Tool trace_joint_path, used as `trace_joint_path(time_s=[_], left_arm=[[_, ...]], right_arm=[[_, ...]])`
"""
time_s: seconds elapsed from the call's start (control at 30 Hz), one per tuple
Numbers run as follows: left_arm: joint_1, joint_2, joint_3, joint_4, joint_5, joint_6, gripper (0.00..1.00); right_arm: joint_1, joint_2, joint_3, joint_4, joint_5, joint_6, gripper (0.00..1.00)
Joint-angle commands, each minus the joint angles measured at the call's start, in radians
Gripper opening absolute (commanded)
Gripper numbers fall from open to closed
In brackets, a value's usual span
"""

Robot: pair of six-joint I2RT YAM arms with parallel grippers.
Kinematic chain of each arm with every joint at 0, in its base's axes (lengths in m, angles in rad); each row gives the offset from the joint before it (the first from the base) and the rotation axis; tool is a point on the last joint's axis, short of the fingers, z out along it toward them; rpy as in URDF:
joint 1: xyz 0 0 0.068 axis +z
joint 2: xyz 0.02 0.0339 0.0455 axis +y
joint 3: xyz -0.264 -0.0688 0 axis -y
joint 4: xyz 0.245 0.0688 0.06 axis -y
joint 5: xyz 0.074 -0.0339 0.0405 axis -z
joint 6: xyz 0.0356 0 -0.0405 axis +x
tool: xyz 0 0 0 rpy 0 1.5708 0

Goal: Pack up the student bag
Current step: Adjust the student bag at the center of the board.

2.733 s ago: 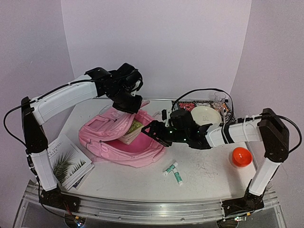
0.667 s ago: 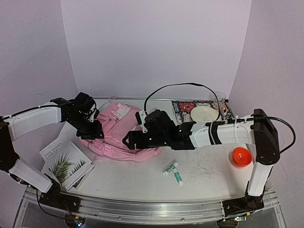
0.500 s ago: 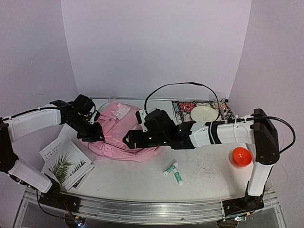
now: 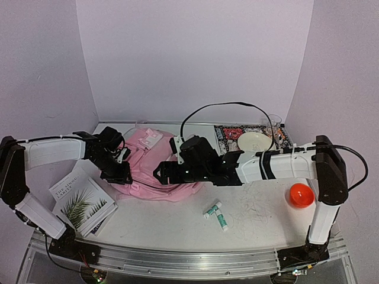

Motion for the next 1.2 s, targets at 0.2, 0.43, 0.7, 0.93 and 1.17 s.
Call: trace_joint_path(time_s=[0.2,0.43,0.7,0.93,1.17], left_arm=[[0.000,0.025,-0.020,0.071,0.099,0.002,0.20],[0.000,0.065,0.048,0.113,0.114,-0.033,0.17],[0.003,0.146,0.188,0.117,0.066,-0.067,0.20],[0.058,0.035,0.137,0.085,0.045,-0.123,0.46],[0.233,-0.093,0.049,-0.016,-0.007,-0.154,0.70]], right_arm=[[-0.002,-0.019,0.000,-0.003,0.027,-0.006,0.83],[-0.002,-0.024,-0.007,-0.003,0.043,-0.009,0.83],[-0.002,-0.057,-0.037,-0.004,0.053,-0.011,0.83],[-0.001,-0.107,-0.099,-0.010,0.074,-0.011,0.84],[-0.001,-0.117,-0.112,-0.012,0.068,-0.024,0.84]])
